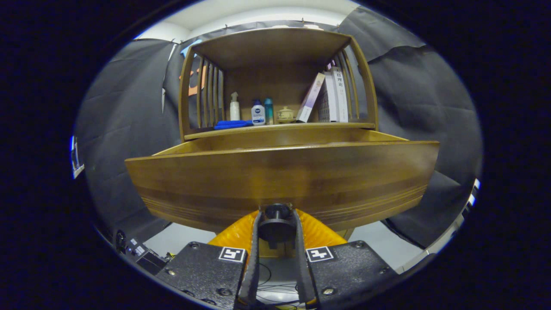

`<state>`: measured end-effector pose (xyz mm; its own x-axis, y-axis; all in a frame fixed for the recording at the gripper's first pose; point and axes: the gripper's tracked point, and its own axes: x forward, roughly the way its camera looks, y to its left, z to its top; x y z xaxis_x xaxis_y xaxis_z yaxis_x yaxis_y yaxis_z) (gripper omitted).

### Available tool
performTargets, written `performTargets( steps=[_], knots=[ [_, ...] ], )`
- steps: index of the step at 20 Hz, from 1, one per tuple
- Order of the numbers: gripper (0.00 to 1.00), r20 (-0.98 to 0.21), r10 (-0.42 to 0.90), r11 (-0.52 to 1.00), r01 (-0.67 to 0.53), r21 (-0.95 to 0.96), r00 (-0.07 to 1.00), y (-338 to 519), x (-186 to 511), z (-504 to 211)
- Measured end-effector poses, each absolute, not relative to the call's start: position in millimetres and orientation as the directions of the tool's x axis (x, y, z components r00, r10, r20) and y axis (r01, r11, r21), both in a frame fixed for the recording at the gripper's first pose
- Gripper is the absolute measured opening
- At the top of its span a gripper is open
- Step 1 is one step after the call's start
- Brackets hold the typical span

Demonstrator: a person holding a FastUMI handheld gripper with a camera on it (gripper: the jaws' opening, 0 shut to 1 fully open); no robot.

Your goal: Pull open the drawer, take out the items inside it, and place them on the countertop above the cabinet.

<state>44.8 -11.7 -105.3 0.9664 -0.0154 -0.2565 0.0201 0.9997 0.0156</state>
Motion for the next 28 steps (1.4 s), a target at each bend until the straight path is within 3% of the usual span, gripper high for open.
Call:
performTargets(
  steps=[9,11,17,21,25,28],
  knots=[
    [0.39,-0.303,0.003,1.0,0.001,0.012,0.953,-9.4,36.5,-109.0],
    [0.45,-0.323,0.013,1.0,-0.007,0.022,0.946,-12.5,34.6,-107.2],
    [0.98,-0.362,-0.007,0.999,-0.011,-0.049,0.932,-35.7,9.9,-79.1],
    [0.99,-0.378,-0.053,0.997,0.028,-0.071,0.924,-59.8,16.7,-30.6],
    [0.99,-0.314,-0.075,0.993,0.041,-0.115,0.946,-74.4,56.7,41.6],
    [1.0,-0.345,-0.089,0.982,0.024,-0.188,0.934,-76.0,89.2,63.2]
  ],
)
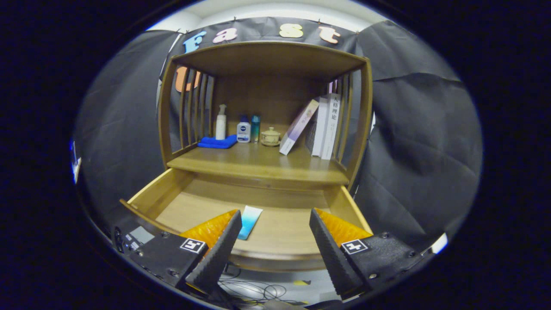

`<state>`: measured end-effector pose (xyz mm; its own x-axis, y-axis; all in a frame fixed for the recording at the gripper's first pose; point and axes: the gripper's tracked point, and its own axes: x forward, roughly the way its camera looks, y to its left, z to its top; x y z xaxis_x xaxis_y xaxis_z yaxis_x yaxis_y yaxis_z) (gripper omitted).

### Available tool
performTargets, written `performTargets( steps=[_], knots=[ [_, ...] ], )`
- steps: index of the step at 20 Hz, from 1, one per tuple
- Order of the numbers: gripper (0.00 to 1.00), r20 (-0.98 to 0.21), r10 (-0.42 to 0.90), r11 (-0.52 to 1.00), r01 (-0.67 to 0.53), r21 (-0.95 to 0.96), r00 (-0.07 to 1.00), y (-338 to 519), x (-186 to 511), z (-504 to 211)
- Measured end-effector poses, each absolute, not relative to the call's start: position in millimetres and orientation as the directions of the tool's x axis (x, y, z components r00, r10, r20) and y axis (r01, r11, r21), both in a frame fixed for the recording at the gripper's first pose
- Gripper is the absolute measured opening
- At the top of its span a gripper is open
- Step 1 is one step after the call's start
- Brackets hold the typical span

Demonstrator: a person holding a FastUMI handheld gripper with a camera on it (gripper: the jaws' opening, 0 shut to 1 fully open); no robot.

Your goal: Pull open the drawer, take out the items inside it, and place them on the countertop above the cabinet.

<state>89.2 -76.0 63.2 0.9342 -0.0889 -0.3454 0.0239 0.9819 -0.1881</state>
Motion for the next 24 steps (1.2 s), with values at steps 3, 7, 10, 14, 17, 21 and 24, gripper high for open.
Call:
performTargets(
  steps=[3,7,10,14,17,21,24],
  knots=[
    [1.0,-0.421,-0.045,0.972,-0.057,-0.227,0.906,-59.3,123.5,72.2],
    [1.0,-0.526,-0.001,0.977,-0.112,-0.181,0.85,-35.3,178.5,58.7],
    [1.0,-0.637,0.034,0.98,-0.151,-0.13,0.77,-25.1,210.2,33.7],
    [1.0,-0.762,0.039,0.99,-0.127,-0.056,0.646,-32.1,235.5,-7.1],
    [0.98,-0.794,0.02,0.992,-0.112,-0.06,0.608,-35.8,243.6,-22.4],
    [0.97,-0.85,0.015,0.99,-0.125,-0.06,0.526,-31.3,239.7,-48.0],
    [0.97,-0.887,-0.016,0.99,-0.114,-0.077,0.461,-32.4,232.1,-66.8]
  ],
)
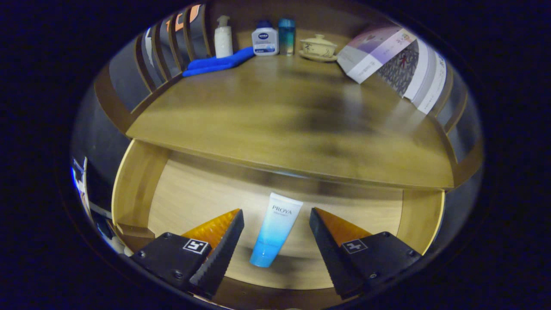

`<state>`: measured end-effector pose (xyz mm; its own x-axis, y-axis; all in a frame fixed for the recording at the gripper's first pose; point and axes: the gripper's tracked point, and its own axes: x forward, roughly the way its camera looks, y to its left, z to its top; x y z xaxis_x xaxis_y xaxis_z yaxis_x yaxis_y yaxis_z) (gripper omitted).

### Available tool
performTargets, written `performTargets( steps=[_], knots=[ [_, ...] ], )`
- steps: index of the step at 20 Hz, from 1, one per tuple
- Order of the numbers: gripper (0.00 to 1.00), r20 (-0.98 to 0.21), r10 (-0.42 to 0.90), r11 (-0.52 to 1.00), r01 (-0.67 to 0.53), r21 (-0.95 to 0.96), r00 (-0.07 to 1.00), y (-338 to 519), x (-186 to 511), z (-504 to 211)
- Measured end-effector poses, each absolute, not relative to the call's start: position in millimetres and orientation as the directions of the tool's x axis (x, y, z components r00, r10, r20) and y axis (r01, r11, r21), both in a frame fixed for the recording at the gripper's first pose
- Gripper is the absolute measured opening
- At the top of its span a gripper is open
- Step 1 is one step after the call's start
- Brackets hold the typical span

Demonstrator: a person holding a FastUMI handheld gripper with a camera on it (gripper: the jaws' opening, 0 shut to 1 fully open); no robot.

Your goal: Pull open the drawer, take out the items inside it, and place them on the countertop above the cabinet.

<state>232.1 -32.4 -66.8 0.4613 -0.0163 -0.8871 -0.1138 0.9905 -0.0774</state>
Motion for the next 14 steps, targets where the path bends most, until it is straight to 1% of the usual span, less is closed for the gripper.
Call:
performTargets(
  steps=[2,4,7,9,10,12,14],
  knots=[
    [0.96,-0.912,-0.027,0.991,-0.111,-0.079,0.409,-32.3,226.2,-78.4],
    [0.94,-0.924,-0.028,0.992,-0.106,-0.074,0.382,-32.6,222.2,-86.3],
    [0.94,-0.935,-0.024,0.993,-0.102,-0.064,0.355,-30.5,219.5,-92.3],
    [0.9,-0.946,-0.031,0.993,-0.102,-0.067,0.323,-30.5,218.2,-97.6],
    [0.85,-0.95,-0.034,0.992,-0.102,-0.069,0.309,-30.2,217.5,-100.1],
    [0.79,-0.955,-0.042,0.992,-0.099,-0.074,0.295,-30.6,217.7,-104.6],
    [0.78,-0.955,-0.053,0.992,-0.093,-0.084,0.292,-31.2,217.9,-106.1]
  ],
)
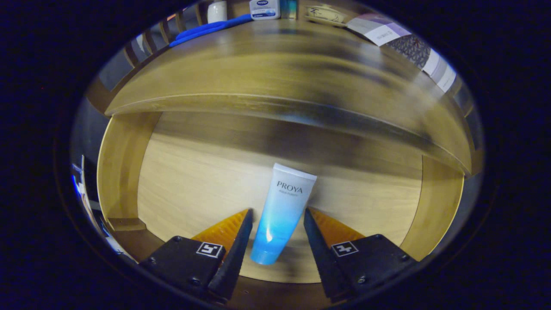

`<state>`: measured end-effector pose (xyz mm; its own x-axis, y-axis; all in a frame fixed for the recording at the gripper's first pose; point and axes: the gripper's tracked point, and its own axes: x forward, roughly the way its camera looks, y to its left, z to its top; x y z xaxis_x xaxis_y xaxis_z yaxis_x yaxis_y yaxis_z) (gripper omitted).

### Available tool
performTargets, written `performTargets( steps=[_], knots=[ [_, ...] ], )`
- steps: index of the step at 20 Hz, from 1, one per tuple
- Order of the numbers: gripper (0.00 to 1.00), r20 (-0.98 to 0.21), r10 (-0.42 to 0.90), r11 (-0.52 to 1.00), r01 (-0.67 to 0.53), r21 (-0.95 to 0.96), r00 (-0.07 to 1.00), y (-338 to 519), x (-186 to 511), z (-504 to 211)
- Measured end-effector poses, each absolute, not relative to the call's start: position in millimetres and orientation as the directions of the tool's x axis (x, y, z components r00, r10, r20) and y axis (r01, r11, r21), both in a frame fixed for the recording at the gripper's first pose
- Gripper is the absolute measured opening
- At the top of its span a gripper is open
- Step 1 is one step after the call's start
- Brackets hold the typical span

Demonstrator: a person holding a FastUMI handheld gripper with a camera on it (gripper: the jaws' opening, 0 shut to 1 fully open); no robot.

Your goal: Pull open the drawer, take out the items inside it, and place them on the countertop above the cabinet.

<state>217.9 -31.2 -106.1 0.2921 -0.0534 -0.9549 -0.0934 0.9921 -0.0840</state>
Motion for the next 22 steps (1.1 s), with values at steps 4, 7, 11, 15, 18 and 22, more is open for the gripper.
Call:
performTargets(
  steps=[4,7,11,15,18,22],
  knots=[
    [0.63,-0.952,-0.078,0.989,-0.096,-0.111,0.297,-34.4,219.8,-107.3],
    [0.55,-0.941,-0.074,0.99,-0.091,-0.109,0.329,-33.7,223.8,-103.5],
    [0.51,-0.924,-0.059,0.987,-0.118,-0.111,0.377,-30.0,222.3,-87.1],
    [0.51,-0.906,-0.011,0.989,-0.128,-0.072,0.423,-21.8,210.2,-62.9],
    [0.51,-0.884,-0.006,0.99,-0.119,-0.07,0.467,-24.8,200.9,-45.4],
    [0.51,-0.864,0.043,0.994,-0.11,-0.014,0.502,-24.6,181.9,-22.4]
  ],
)
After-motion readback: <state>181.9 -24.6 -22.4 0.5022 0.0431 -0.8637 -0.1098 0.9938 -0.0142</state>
